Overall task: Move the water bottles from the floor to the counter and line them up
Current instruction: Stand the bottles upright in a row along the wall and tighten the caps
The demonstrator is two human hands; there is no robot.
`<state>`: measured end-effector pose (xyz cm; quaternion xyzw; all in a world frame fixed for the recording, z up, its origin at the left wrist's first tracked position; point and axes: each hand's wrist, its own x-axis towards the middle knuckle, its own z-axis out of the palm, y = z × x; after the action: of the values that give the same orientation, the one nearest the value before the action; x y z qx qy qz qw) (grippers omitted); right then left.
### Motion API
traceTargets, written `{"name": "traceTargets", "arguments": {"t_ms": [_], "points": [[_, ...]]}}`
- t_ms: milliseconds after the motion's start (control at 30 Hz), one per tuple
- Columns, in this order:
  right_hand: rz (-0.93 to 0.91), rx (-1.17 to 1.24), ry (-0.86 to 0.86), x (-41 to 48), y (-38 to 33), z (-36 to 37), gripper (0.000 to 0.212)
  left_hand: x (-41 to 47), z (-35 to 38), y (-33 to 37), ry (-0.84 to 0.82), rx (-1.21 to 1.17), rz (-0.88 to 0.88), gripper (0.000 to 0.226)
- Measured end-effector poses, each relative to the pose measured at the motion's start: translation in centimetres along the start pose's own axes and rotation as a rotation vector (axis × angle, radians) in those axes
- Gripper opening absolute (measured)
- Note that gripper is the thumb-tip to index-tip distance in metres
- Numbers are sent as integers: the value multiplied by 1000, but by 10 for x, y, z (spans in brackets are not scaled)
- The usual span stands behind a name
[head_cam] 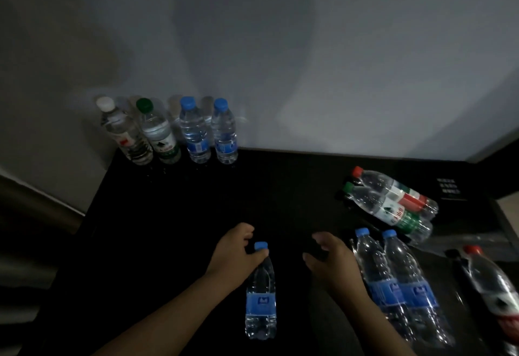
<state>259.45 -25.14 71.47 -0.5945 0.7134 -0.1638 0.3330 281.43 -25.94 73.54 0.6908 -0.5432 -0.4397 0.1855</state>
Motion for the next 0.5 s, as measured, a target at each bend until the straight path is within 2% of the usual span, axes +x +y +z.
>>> {"name": "traceTargets", "arguments": {"t_ms": [167, 333, 500], "points": [[111, 54, 49, -22, 39, -35, 47, -1, 33, 32, -108, 34, 69, 59], [168, 85, 187, -40, 71, -62, 45, -1, 75, 63, -203, 106, 125, 57], [258, 82, 244, -48, 106, -88, 48, 3, 117, 86, -330, 126, 108, 58]]}}
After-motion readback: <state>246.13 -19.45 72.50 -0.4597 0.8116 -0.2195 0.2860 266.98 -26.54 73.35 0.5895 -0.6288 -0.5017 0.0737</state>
